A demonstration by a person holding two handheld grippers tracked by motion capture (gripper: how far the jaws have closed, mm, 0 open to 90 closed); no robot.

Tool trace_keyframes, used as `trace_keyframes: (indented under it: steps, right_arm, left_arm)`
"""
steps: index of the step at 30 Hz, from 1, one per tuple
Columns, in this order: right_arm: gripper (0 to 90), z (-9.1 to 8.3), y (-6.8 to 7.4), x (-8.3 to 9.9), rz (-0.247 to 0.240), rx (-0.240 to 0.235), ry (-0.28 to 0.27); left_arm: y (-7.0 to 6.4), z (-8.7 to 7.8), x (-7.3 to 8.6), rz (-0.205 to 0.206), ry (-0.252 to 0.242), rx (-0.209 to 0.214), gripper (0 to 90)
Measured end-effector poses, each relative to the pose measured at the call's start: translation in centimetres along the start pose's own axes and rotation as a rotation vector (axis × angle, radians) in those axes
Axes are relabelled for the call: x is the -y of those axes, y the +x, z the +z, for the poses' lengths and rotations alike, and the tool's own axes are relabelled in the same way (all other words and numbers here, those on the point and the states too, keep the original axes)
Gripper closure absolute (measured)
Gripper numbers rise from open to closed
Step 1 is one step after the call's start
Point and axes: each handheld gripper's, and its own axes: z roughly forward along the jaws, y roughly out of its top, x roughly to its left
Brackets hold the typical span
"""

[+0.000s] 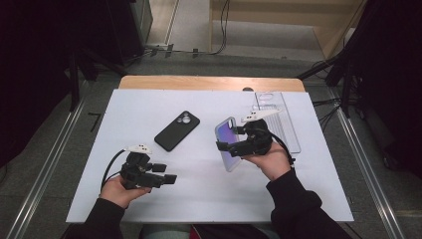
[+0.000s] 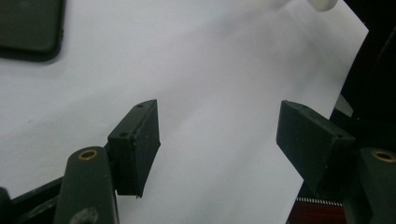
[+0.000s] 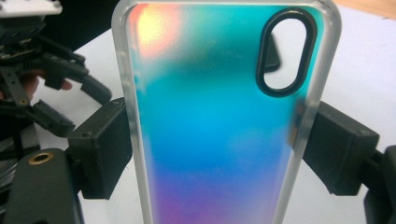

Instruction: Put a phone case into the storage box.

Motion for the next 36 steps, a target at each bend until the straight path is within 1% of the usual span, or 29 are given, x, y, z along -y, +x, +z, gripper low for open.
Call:
trace_keyframes:
  steps: [3, 7, 9, 12, 19, 25, 28, 32, 36]
  right_arm:
    - [15.1, -0.8, -0.6, -0.3, 0.018, 0.010, -0.024]
    - [15.1, -2.0, -1.3, -0.7, 0.027, 0.034, -0.047]
    - [15.1, -2.5, -1.8, -0.8, 0.034, 0.045, -0.064]
    - [15.1, -3.0, -2.4, -0.9, 0.045, 0.059, -0.073]
    - [15.1, -3.7, -3.3, -1.1, 0.055, 0.112, -0.087]
    - [15.1, -4.7, -4.5, -1.4, 0.075, 0.146, -0.114]
    - [15.1, -5.2, -5.0, -1.4, 0.090, 0.163, -0.124]
    - [15.1, -5.8, -5.9, -1.4, 0.113, 0.191, -0.136]
    - [15.1, -6.3, -6.5, -1.4, 0.121, 0.223, -0.148]
  left_arm:
    - [0.0, -0.1, 0.0, -0.005, -0.012, -0.004, 30.3]
    - [-0.1, -0.1, 0.1, -0.004, -0.003, -0.010, 30.3]
    - [-0.2, -0.2, 0.2, -0.003, -0.009, -0.006, 30.3]
    - [-0.4, -0.2, 0.2, -0.005, -0.016, -0.007, 30.3]
    - [-0.4, -0.3, 0.5, -0.008, -0.006, -0.018, 30.3]
    - [-0.2, -0.6, 0.9, -0.028, -0.019, -0.022, 30.3]
    - [-0.2, -0.6, 1.0, -0.034, -0.026, -0.029, 30.3]
    - [-0.2, -0.6, 1.1, -0.038, -0.023, -0.034, 30.3]
    - [-0.1, -0.8, 1.3, -0.048, -0.031, -0.033, 30.3]
